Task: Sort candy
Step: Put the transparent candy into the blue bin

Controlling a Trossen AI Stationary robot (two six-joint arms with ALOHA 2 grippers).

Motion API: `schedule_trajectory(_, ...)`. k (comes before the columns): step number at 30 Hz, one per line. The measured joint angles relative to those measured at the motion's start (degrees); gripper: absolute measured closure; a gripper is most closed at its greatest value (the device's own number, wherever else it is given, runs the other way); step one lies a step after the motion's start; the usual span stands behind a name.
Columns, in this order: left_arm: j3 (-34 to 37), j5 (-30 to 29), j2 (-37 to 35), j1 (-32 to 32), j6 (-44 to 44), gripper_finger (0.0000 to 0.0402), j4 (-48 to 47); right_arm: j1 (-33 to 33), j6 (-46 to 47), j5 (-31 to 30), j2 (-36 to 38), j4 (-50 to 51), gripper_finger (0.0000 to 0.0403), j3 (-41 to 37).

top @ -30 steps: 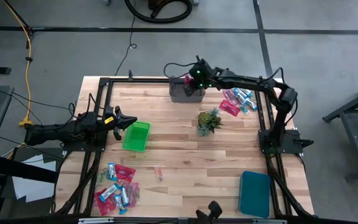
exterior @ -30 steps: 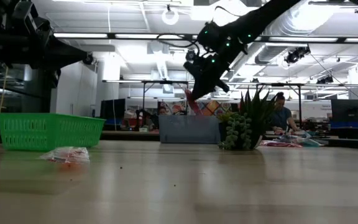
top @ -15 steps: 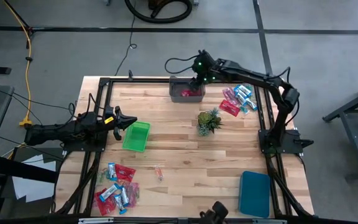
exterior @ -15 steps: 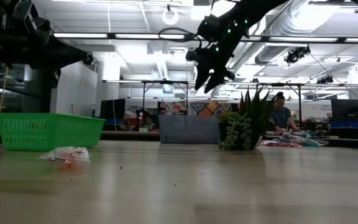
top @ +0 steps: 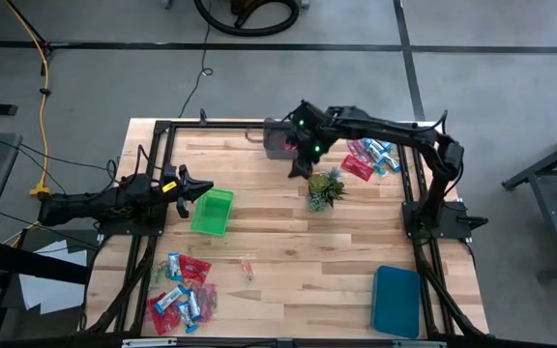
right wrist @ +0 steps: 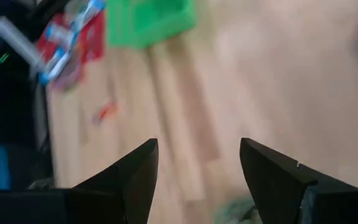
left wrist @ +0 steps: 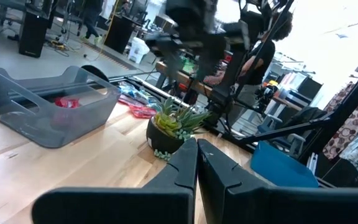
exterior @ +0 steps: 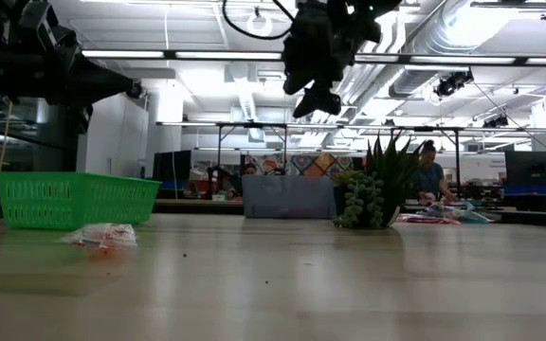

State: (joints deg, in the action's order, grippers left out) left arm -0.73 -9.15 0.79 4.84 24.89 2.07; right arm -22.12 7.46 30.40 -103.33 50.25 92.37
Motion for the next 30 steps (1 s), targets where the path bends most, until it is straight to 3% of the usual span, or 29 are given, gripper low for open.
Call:
schedule_trajectory(5,-0.01,-0.02,-0.02,0.00,1.86,0.0401,2.76,5.84,2.76,1.81,0.15,3.73,0.0181,0.62)
schedule_trajectory(11,-0.02,-0.02,-0.02,0.03,0.54,0.0401,5.53,13.60,7.68,0.04,0.26,1.48,0.0181,0.62)
schedule_trajectory(30,-0.02,0.00,0.00,0.03,0.47,0.0401,5.51,32.64,30.17,-29.44,-3.59,-15.09,0.0181,0.60)
